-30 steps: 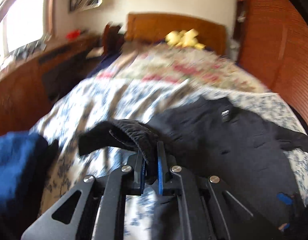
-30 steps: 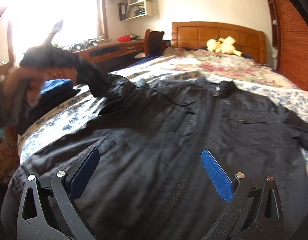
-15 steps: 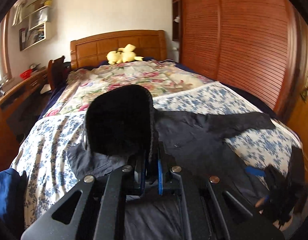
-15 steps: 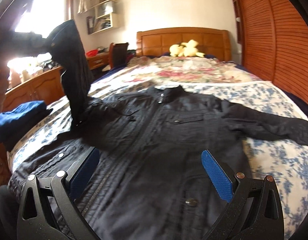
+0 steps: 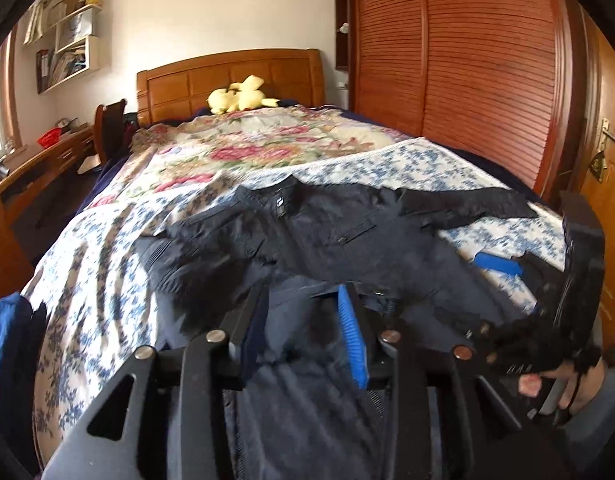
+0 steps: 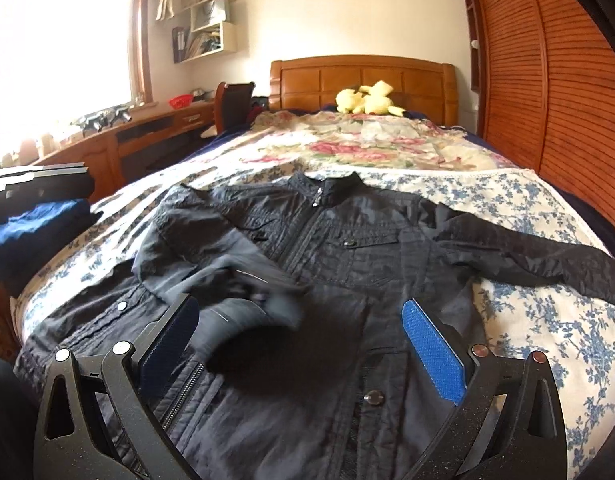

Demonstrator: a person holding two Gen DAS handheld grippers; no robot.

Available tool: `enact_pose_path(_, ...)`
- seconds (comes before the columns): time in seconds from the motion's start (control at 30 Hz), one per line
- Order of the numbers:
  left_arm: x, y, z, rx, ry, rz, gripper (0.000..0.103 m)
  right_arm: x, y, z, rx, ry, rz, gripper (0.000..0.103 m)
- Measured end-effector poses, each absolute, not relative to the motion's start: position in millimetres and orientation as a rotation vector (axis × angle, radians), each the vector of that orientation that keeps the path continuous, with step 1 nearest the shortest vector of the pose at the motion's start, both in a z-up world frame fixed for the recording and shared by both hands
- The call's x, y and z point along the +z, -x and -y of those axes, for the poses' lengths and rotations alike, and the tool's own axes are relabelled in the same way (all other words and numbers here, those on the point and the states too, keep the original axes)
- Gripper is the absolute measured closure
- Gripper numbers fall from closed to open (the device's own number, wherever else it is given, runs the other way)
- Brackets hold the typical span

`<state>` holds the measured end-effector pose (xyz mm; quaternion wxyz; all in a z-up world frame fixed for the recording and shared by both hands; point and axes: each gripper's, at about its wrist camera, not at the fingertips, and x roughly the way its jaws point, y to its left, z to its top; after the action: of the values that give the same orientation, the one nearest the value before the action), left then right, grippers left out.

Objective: Fold large clothes
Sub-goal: 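Open the left tool to release the folded sleeve and withdraw, then grasp the folded sleeve cuff with the right tool, straighten it, release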

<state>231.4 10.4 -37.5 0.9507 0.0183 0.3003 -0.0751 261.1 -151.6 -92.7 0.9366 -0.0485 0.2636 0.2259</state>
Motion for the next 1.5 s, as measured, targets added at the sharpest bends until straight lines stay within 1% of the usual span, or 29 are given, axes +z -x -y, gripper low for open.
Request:
enact_pose_path(0.2,-79,-220,-44,-0.118,0.004,-0.637,0.062,-114,-275,125,0.483,0.142,-0.593,0.000)
enact_pose_path(0.43,-107,-206,-75,-0.086,0.055,-0.630,0.057,-139,-289,100,0.496,0.182,-0.655,0.000)
enact_pose_path(0.57,-110,-198,-89,-0.078,0.093,-0.619,0.056,-153,-296,90,0.504,0.193,-0.699,0.000)
enact_pose_path(0.7,-107,-191,-95,-0.061,0.070,-0.603,0.056,-168,-301,80,0.511,0.227,-0.747,0.000)
enact_pose_path(0.93,-106,-185,-106,-0.046,0.090,-0.595,0.056,-176,-306,78,0.541,0.227,-0.803,0.003)
enact_pose_path(1.03,-107,-185,-110,-0.039,0.098,-0.595,0.056,-178,-306,78,0.570,0.221,-0.818,0.013)
enact_pose_path(1.1,-107,-185,-112,-0.029,0.105,-0.596,0.056,-178,-306,78,0.598,0.211,-0.829,0.028)
enact_pose_path(1.13,-107,-186,-113,-0.024,0.108,-0.596,0.056,-178,-305,78,0.610,0.210,-0.832,0.032)
enact_pose_path(1.17,-108,-185,-114,-0.019,0.109,-0.597,0.055,-178,-304,77,0.621,0.210,-0.835,0.044)
enact_pose_path(1.2,-108,-186,-115,-0.015,0.112,-0.599,0.055,-178,-304,76,0.622,0.214,-0.834,0.052)
enact_pose_path(1.23,-108,-186,-117,-0.011,0.114,-0.600,0.055,-176,-303,76,0.615,0.221,-0.832,0.058)
enact_pose_path(1.27,-109,-186,-117,-0.007,0.116,-0.601,0.055,-175,-302,75,0.612,0.230,-0.827,0.071)
enact_pose_path(1.3,-109,-186,-118,-0.005,0.119,-0.602,0.055,-173,-301,73,0.613,0.245,-0.820,0.079)
enact_pose_path(1.33,-110,-186,-118,-0.005,0.121,-0.603,0.055,-170,-299,73,0.616,0.263,-0.802,0.084)
enact_pose_path(1.37,-110,-186,-118,-0.006,0.123,-0.605,0.055,-166,-297,74,0.625,0.260,-0.783,0.094)
enact_pose_path(1.5,-109,-187,-116,-0.020,0.127,-0.602,0.055,-139,-287,84,0.619,0.234,-0.701,0.097)
